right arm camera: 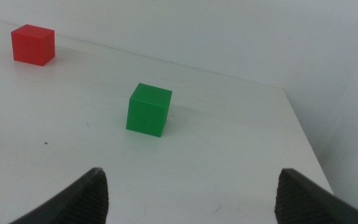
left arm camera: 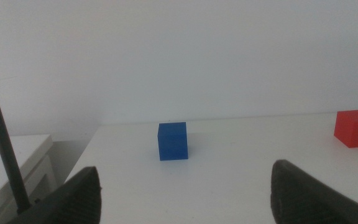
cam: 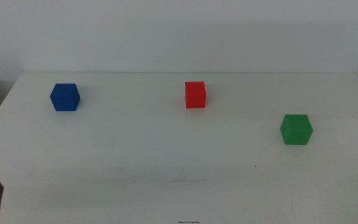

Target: Stack red cubes first, then green, then blue cubes in a specific spot.

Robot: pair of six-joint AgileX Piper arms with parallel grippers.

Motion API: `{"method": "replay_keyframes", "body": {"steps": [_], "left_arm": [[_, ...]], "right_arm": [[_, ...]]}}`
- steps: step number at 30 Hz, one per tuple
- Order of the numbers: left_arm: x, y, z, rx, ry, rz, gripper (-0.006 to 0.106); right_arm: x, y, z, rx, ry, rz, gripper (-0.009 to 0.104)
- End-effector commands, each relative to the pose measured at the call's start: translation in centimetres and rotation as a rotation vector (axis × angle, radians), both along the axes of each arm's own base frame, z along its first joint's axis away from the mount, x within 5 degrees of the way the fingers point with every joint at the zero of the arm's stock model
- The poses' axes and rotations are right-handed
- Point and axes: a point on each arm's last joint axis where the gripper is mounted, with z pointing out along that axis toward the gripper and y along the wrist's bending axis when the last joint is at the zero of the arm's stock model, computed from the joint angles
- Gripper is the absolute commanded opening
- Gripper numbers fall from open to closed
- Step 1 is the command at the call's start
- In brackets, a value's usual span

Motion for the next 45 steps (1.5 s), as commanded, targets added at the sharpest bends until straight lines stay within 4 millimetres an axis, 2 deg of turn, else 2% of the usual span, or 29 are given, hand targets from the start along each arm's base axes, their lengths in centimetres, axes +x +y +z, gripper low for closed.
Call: {"method": "replay_keyframes", "body": {"steps": [1,6,10,15,19,23,26,30,33,36,40,45], "left_arm": [[-0.2,0.1,0.9,-0.02,-0.095,0.006,0.094],[-0.2,0.1,0.9,-0.02,-0.095,0.006,0.094],[-0.2,0.1,0.9,-0.02,-0.095,0.006,0.094],[-0.2,0.1,0.9,-0.02,-0.095,0.006,0.094],[-0.2,0.1,0.9,-0.02,-0.095,0.006,0.094],[-0.2,0.1,0.9,-0.02,-0.095,0.006,0.094],[-0.2,0.1,0.9,-0.02,-0.095,0.006,0.094],[-0.2,0.1,0.9,-0.02,-0.095,0.006,0.094],[-0.2,0.1,0.9,-0.02,-0.095,0.006,0.094],[-0.2,0.1,0.9,-0.02,-0.095,0.006,0.094],[-0.2,0.1,0.9,-0.02,-0.095,0.006,0.094],[-0.2,0.1,0.9,-0.02,-0.095,0.006,0.094]], "right_arm": [[-0.2,-0.1,1.9,-0.004,-0.112,-0.01,0.079],[-0.1,0.0,5.0,0.007,-0.07,-0.002,0.079],[0.9,0.0,8.3,0.003,-0.05,-0.001,0.079],[3.4,0.0,11.8,-0.056,0.023,-0.003,0.079],[6.1,-0.2,14.3,-0.139,0.154,-0.009,0.079],[8.6,0.2,16.7,-0.21,0.21,0.022,0.079],[10.5,1.8,17.9,-0.238,0.24,0.114,0.079],[11.9,4.7,19.1,-0.258,0.285,0.261,0.079],[13.2,6.7,19.7,-0.203,0.31,0.318,0.079],[15.1,7.9,20.0,-0.046,0.389,0.259,0.079],[17.8,9.4,20.1,0.198,0.522,0.086,0.079],[21.1,11.8,20.7,0.327,0.534,-0.026,0.079]]}}
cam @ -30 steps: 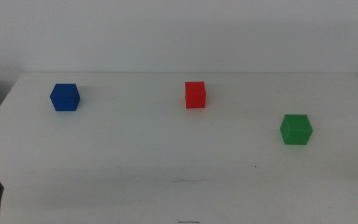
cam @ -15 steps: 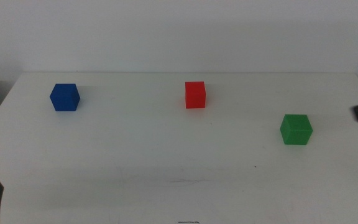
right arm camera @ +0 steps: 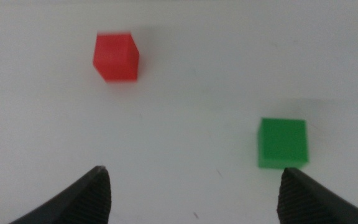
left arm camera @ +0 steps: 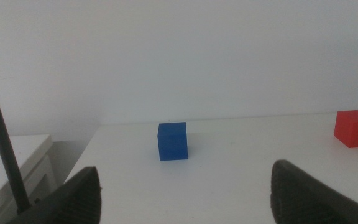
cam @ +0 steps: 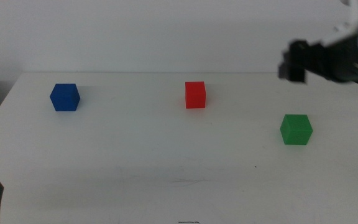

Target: Stack red cubes first, then green, then blue cubes in a specific spot.

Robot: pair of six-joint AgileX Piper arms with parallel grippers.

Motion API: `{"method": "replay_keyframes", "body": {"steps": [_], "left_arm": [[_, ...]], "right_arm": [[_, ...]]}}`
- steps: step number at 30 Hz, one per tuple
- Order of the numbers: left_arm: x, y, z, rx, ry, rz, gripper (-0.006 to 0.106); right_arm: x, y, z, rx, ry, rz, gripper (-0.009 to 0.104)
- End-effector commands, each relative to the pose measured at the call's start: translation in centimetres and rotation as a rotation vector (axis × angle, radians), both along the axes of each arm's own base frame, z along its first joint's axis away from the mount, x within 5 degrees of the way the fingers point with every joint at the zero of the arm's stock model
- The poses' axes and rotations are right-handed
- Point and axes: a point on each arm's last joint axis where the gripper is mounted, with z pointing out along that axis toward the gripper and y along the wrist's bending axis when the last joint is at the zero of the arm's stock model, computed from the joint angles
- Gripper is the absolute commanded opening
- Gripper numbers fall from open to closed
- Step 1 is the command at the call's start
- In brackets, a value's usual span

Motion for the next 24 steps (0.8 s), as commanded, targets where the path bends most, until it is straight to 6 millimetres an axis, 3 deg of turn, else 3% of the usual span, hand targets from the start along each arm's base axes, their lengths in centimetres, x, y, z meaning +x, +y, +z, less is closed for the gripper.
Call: {"method": "replay_keyframes", "body": {"steps": [1,9,24], "left_arm": [[-0.2,0.1,0.9,-0.02,-0.095,0.006,0.094],[-0.2,0.1,0.9,-0.02,-0.095,0.006,0.094],[-0.2,0.1,0.9,-0.02,-0.095,0.006,0.094]], "right_arm": [[1.2,0.8,2.4,0.069,-0.102,-0.058,0.079],[4.6,4.9,2.1,0.011,-0.121,-0.01,0.079],[7.3,10.8,0.2,-0.015,-0.08,0.084,0.079]]}}
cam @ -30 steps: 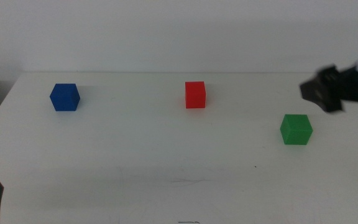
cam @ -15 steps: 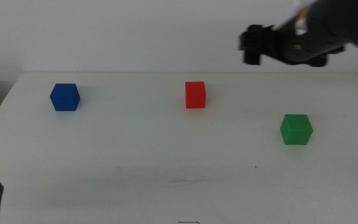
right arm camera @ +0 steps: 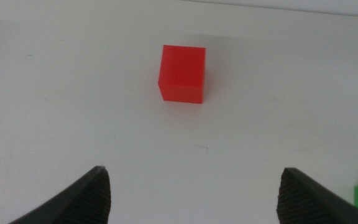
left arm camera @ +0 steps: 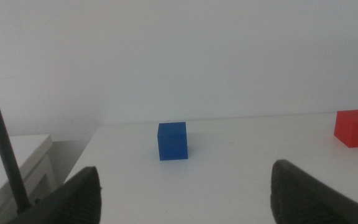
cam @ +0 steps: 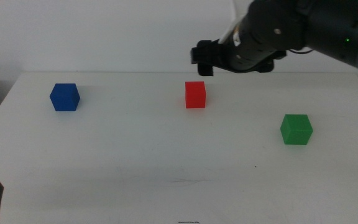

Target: Stack red cubes first, then green, then blue cubes in a specific spot.

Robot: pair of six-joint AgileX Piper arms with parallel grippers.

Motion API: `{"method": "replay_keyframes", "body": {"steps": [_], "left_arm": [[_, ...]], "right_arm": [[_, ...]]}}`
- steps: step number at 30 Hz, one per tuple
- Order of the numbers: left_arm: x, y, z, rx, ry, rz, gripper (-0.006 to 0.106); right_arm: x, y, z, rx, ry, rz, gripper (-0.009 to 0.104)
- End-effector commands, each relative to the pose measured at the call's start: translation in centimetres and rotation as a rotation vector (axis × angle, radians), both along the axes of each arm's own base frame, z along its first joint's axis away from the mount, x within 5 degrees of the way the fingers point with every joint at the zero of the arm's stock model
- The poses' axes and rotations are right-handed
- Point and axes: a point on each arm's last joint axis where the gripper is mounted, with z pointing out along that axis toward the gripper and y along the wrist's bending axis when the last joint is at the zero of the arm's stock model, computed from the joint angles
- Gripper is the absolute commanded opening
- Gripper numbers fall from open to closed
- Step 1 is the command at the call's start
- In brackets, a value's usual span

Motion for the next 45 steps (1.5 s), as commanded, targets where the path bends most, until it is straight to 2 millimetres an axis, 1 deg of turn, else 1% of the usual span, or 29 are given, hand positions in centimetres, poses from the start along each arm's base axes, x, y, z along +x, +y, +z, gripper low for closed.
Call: {"method": "replay_keyframes", "body": {"steps": [1,6,9,10,12,18,21,24,26,31,34,40,45], "left_arm": [[-0.2,0.1,0.9,-0.02,-0.095,0.006,0.094],[-0.2,0.1,0.9,-0.02,-0.095,0.006,0.094],[-0.2,0.1,0.9,-0.02,-0.095,0.006,0.094],[-0.2,0.1,0.9,-0.02,-0.095,0.006,0.094],[-0.2,0.1,0.9,-0.02,-0.095,0.006,0.094],[-0.2,0.1,0.9,-0.02,-0.095,0.006,0.094],[-0.2,0.1,0.9,-0.02,-0.095,0.006,0.094],[-0.2,0.1,0.9,-0.02,-0.095,0.006,0.094],[-0.2,0.1,0.9,-0.02,-0.095,0.006,0.094],[-0.2,0.1,0.9,-0.02,-0.095,0.006,0.094],[-0.2,0.1,0.9,-0.02,-0.095,0.006,0.094],[-0.2,0.1,0.9,-0.02,-0.095,0.006,0.094],[-0.2,0.1,0.9,-0.02,-0.095,0.006,0.094]], "right_arm": [[0.0,0.1,3.1,0.029,-0.114,0.039,0.079],[1.5,1.4,2.5,0.001,-0.118,0.089,0.079],[2.4,2.5,2.1,0.014,-0.11,0.126,0.079],[2.9,3.1,1.6,0.004,-0.105,0.148,0.079],[3.7,3.8,1.3,-0.002,-0.108,0.173,0.079],[6.4,5.5,-0.7,-0.029,-0.08,0.125,0.079],[7.5,5.9,-1.0,-0.056,-0.089,0.105,0.079],[8.5,5.7,-1.2,-0.066,-0.091,0.077,0.078],[9.2,5.3,-1.3,-0.053,-0.09,0.055,0.078],[10.6,3.3,-1.6,0.002,-0.06,0.007,0.078],[11.4,2.5,-2.0,0.018,-0.05,-0.01,0.078],[12.2,2.9,-3.7,0.014,-0.052,0.0,0.078],[12.9,3.4,-4.8,0.023,-0.076,0.014,0.078]]}}
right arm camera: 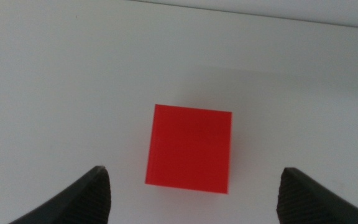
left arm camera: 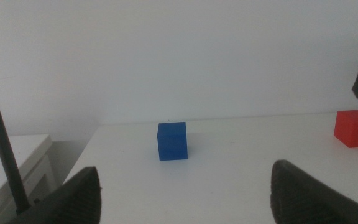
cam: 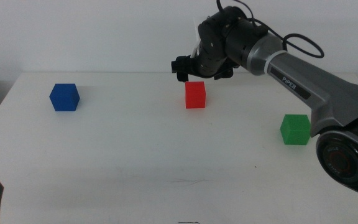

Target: Stack red cubes first, then green, then blue cubes in a specific spot.

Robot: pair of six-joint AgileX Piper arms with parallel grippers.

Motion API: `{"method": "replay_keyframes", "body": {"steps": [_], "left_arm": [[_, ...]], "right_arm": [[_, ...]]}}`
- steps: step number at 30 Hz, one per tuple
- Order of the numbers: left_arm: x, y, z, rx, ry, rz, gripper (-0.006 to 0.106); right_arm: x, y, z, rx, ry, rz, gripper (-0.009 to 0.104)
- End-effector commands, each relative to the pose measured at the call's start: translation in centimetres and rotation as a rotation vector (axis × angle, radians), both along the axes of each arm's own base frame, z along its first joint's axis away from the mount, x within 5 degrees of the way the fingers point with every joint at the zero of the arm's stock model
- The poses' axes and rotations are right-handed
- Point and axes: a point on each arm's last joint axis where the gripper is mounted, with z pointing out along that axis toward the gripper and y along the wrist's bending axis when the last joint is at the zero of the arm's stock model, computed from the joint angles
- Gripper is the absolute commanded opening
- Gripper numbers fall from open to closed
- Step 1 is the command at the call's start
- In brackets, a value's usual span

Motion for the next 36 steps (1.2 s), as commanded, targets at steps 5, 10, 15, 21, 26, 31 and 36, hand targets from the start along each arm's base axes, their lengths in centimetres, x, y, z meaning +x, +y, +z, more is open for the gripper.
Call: {"method": "replay_keyframes", "body": {"steps": [5,10,15,21,26,31,36], "left_arm": [[-0.2,0.1,0.9,-0.02,-0.095,0.006,0.094],[-0.2,0.1,0.9,-0.02,-0.095,0.006,0.094],[-0.2,0.1,0.9,-0.02,-0.095,0.006,0.094],[-0.2,0.1,0.9,-0.02,-0.095,0.006,0.094],[-0.2,0.1,0.9,-0.02,-0.095,0.006,0.094],[-0.2,0.1,0.9,-0.02,-0.095,0.006,0.094],[-0.2,0.1,0.9,-0.02,-0.095,0.006,0.094]], "right_arm": [[0.4,-0.2,4.1,0.068,-0.168,0.024,0.078],[0.8,0.0,2.5,0.052,-0.152,0.024,0.078],[1.2,0.2,1.6,0.049,-0.155,0.023,0.077],[1.5,0.5,0.9,0.067,-0.169,0.022,0.072],[1.9,0.7,-0.1,0.058,-0.174,0.029,0.067],[2.0,0.7,-0.3,0.069,-0.184,0.02,0.062],[2.0,0.7,-0.3,0.068,-0.181,0.012,0.049]]}}
